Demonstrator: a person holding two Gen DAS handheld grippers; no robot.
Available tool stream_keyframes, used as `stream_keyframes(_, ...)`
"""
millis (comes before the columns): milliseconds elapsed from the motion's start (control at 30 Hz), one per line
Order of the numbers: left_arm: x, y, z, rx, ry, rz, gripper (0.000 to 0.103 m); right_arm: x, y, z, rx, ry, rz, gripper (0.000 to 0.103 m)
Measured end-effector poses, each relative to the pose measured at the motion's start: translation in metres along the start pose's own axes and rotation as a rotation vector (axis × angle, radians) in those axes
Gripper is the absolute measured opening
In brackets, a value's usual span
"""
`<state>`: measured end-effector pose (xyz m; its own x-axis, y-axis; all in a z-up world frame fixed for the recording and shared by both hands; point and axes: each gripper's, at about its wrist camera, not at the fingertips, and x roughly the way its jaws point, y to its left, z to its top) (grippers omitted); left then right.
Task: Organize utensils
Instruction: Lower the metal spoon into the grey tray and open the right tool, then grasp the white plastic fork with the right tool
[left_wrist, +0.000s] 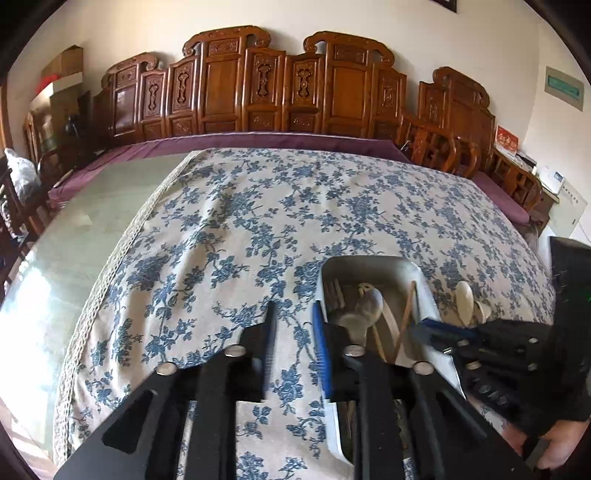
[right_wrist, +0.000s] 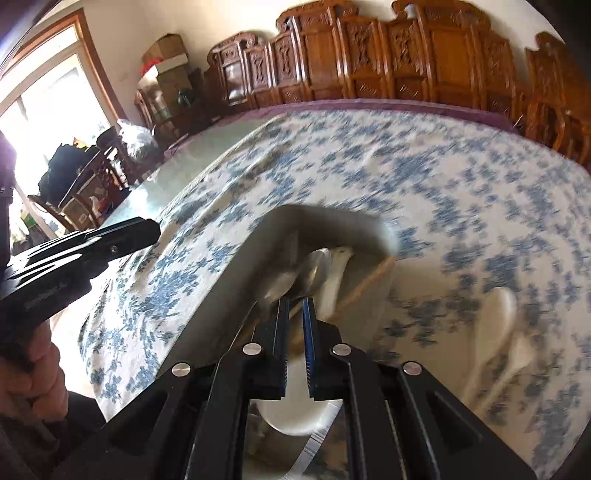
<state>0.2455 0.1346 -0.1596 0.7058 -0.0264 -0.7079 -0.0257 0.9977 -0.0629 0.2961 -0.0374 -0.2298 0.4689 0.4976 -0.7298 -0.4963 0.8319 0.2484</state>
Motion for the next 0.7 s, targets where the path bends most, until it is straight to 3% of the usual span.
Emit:
stream_keyframes(133,-0.002,-0.012,0.001,0.005,-0.004,-0.033,0.021,-0.027,-0.027,-0.005,0.005,-0.037,-0.078,0.011)
stream_keyframes(433,-0.005,-0.051,0.003,0.058,-0.017,-0.093,0.034,-0.063,-0.094,-0.030,0.083,-0.050,-0.228,0.011)
stream_keyframes(467,-0.005,-0.053,0.002,0.060,-0.018,-0.095,0.039,-0.064,-0.098,-0.033,0.089,-0.049,-0.238,0.011)
stream_keyframes(533,-0.006,-0.058,0.002,0.067,-0.023,-0.103,0.048,-0.065,-0.106,-0.039,0.103,-0.046,-0.256,0.022)
stream_keyframes(700,-0.009,-0.066,0.003,0.073,-0.040,-0.102,0.066,-0.053,-0.115,-0.051,0.128,-0.011,-0.273,0.022)
